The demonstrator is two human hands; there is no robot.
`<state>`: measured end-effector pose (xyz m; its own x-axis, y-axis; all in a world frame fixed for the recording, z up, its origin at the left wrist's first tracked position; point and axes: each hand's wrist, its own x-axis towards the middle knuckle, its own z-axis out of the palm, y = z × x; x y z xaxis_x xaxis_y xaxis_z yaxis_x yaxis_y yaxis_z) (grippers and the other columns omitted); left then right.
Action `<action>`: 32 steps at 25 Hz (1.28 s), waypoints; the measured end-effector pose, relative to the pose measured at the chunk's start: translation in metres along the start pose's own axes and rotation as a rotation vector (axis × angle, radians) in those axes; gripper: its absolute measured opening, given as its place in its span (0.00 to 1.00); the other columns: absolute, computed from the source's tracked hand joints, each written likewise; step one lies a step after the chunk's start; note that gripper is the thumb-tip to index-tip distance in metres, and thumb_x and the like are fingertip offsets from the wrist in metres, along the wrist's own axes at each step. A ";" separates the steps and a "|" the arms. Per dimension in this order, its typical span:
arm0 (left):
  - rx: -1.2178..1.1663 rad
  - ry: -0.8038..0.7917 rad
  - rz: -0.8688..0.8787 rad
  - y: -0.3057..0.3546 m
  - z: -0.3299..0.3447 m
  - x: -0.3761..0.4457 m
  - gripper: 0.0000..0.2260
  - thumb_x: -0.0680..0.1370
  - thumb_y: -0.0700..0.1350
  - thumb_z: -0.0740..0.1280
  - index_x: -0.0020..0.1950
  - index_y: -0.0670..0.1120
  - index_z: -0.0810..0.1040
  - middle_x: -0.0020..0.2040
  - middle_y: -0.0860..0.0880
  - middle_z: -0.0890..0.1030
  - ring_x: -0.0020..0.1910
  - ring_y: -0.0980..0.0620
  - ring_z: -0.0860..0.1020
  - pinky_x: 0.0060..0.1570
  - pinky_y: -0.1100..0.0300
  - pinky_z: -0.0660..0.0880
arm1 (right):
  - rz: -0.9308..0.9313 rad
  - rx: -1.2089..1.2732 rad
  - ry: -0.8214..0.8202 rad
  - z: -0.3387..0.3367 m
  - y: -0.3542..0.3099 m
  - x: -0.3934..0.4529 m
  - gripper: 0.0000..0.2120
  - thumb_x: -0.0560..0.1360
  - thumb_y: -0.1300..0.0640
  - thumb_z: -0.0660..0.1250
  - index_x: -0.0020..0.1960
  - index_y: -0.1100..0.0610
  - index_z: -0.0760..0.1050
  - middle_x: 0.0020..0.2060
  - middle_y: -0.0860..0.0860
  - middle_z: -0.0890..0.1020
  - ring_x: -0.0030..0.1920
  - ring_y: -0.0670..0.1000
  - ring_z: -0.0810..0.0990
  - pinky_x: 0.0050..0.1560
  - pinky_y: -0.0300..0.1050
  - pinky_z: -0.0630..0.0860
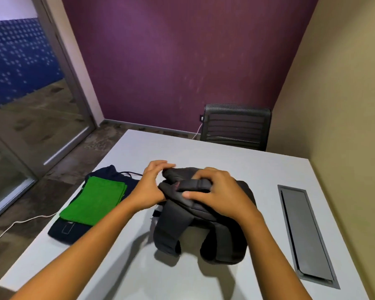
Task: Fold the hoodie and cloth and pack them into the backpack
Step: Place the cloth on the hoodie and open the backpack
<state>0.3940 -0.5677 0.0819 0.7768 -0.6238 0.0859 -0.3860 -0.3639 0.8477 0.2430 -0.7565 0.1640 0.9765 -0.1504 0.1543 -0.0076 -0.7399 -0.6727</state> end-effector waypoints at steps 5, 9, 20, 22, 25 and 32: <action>-0.156 -0.008 -0.519 -0.048 0.007 -0.033 0.34 0.71 0.29 0.69 0.75 0.48 0.68 0.69 0.47 0.70 0.60 0.49 0.72 0.43 0.60 0.74 | 0.117 0.153 0.032 -0.005 0.031 -0.015 0.06 0.74 0.58 0.69 0.44 0.48 0.83 0.40 0.43 0.85 0.43 0.45 0.84 0.48 0.54 0.82; -0.363 0.064 -0.665 -0.044 0.014 -0.030 0.11 0.81 0.37 0.59 0.58 0.46 0.79 0.56 0.47 0.81 0.43 0.54 0.76 0.41 0.58 0.71 | 0.117 0.172 -0.065 0.003 0.028 -0.013 0.06 0.73 0.58 0.69 0.44 0.49 0.84 0.40 0.44 0.86 0.44 0.46 0.84 0.50 0.54 0.82; -0.544 0.014 -0.789 -0.084 0.012 -0.025 0.11 0.79 0.44 0.65 0.58 0.42 0.83 0.46 0.48 0.81 0.38 0.50 0.79 0.36 0.60 0.78 | 0.142 0.272 -0.297 0.034 0.030 -0.033 0.08 0.70 0.65 0.73 0.39 0.53 0.84 0.35 0.49 0.85 0.39 0.51 0.84 0.43 0.42 0.79; -0.606 0.001 -0.817 -0.085 0.012 -0.025 0.09 0.80 0.47 0.68 0.54 0.44 0.83 0.45 0.48 0.82 0.37 0.51 0.80 0.32 0.61 0.79 | 0.174 0.276 -0.307 0.037 0.029 -0.036 0.08 0.70 0.65 0.73 0.38 0.53 0.83 0.31 0.47 0.84 0.34 0.46 0.80 0.41 0.39 0.77; -0.692 -0.036 -0.904 -0.093 0.010 -0.020 0.05 0.78 0.46 0.72 0.50 0.46 0.81 0.46 0.49 0.82 0.39 0.53 0.79 0.38 0.58 0.83 | 0.209 0.289 -0.298 0.039 0.027 -0.039 0.07 0.71 0.64 0.74 0.39 0.54 0.83 0.28 0.45 0.81 0.31 0.43 0.77 0.40 0.38 0.74; -0.523 -0.212 -0.841 -0.099 0.006 -0.025 0.04 0.84 0.47 0.61 0.55 0.51 0.74 0.47 0.47 0.75 0.39 0.52 0.73 0.32 0.60 0.78 | 0.113 0.331 -0.171 0.031 0.009 -0.042 0.05 0.72 0.64 0.74 0.40 0.56 0.83 0.36 0.51 0.85 0.40 0.55 0.84 0.43 0.45 0.81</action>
<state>0.4095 -0.5199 -0.0068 0.5721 -0.4334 -0.6963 0.5516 -0.4250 0.7177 0.2089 -0.7370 0.1289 0.9955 -0.0870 -0.0383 -0.0749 -0.4688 -0.8801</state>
